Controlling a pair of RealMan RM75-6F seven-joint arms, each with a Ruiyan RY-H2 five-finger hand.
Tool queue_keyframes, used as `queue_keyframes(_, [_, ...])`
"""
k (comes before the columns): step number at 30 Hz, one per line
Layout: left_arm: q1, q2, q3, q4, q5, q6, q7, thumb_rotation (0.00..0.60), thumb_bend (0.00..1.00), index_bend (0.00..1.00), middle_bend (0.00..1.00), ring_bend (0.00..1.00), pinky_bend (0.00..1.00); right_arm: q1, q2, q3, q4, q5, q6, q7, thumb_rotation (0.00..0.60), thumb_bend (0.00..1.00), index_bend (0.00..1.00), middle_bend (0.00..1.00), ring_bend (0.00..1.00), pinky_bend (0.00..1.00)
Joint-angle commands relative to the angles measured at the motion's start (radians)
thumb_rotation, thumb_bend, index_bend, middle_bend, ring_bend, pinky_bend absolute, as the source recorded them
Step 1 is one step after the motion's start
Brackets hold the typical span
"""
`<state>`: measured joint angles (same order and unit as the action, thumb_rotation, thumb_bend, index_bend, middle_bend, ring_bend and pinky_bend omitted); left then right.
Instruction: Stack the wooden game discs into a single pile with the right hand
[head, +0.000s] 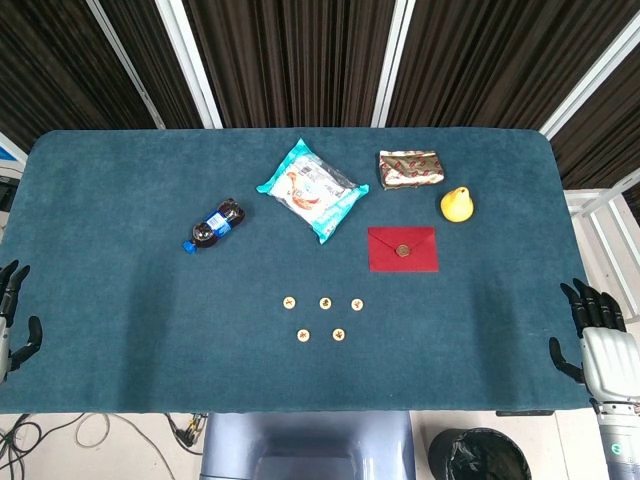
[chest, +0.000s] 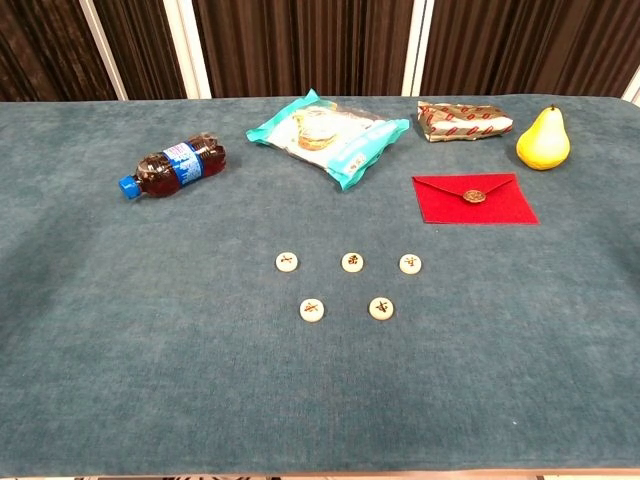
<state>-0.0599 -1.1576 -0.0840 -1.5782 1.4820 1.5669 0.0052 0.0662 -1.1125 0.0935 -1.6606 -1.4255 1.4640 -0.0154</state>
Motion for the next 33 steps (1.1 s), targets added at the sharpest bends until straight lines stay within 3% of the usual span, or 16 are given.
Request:
queue_keyframes(1, [-0.001,0.0,-0.001,0.0,0.0,-0.001,0.002,0.6,0.57,0.05,0.0,0.0,0.0,-0.001,0.0,-0.001,-0.001,-0.005,0.0,0.001,0.6,0.51,0.06,0.0,0.0,0.0])
queue_keyframes(10, [0.0,-0.002,-0.004,-0.005,-0.008,0.001,0.005,0.6,0.57,0.05,0.0,0.0,0.0,0.015,0.006,-0.01,-0.009,-0.021,-0.036,0.054,0.6,0.51,0.09,0.0,0.0,0.0])
queue_keyframes(13, [0.002,-0.005,-0.005,-0.008,-0.007,0.005,0.012,0.6,0.57,0.05,0.0,0.0,0.0,0.122,0.034,0.022,-0.018,-0.031,-0.173,0.026,0.6,0.51,0.1,0.0,0.0,0.0])
queue_keyframes(16, [0.001,-0.009,-0.006,-0.008,-0.011,0.003,0.018,0.6,0.57,0.05,0.0,0.0,0.0,0.227,0.055,0.058,-0.033,0.028,-0.33,-0.031,0.6,0.51,0.11,0.0,0.0,0.0])
queue_keyframes(21, [0.001,-0.01,-0.009,-0.009,-0.016,0.002,0.019,0.6,0.57,0.05,0.0,0.0,0.0,0.36,0.017,0.11,-0.074,0.122,-0.477,-0.134,0.6,0.51,0.13,0.0,0.0,0.0])
queue_keyframes(25, [0.002,-0.008,-0.01,-0.009,-0.017,0.004,0.013,0.6,0.57,0.05,0.0,0.0,0.0,0.455,-0.039,0.149,-0.086,0.238,-0.551,-0.232,0.6,0.51,0.14,0.0,0.0,0.0])
queue_keyframes(33, [0.002,-0.005,-0.013,-0.009,-0.025,-0.002,0.001,0.6,0.57,0.05,0.0,0.0,0.0,0.589,-0.151,0.17,-0.057,0.423,-0.625,-0.357,0.6,0.51,0.2,0.0,0.0,0.0])
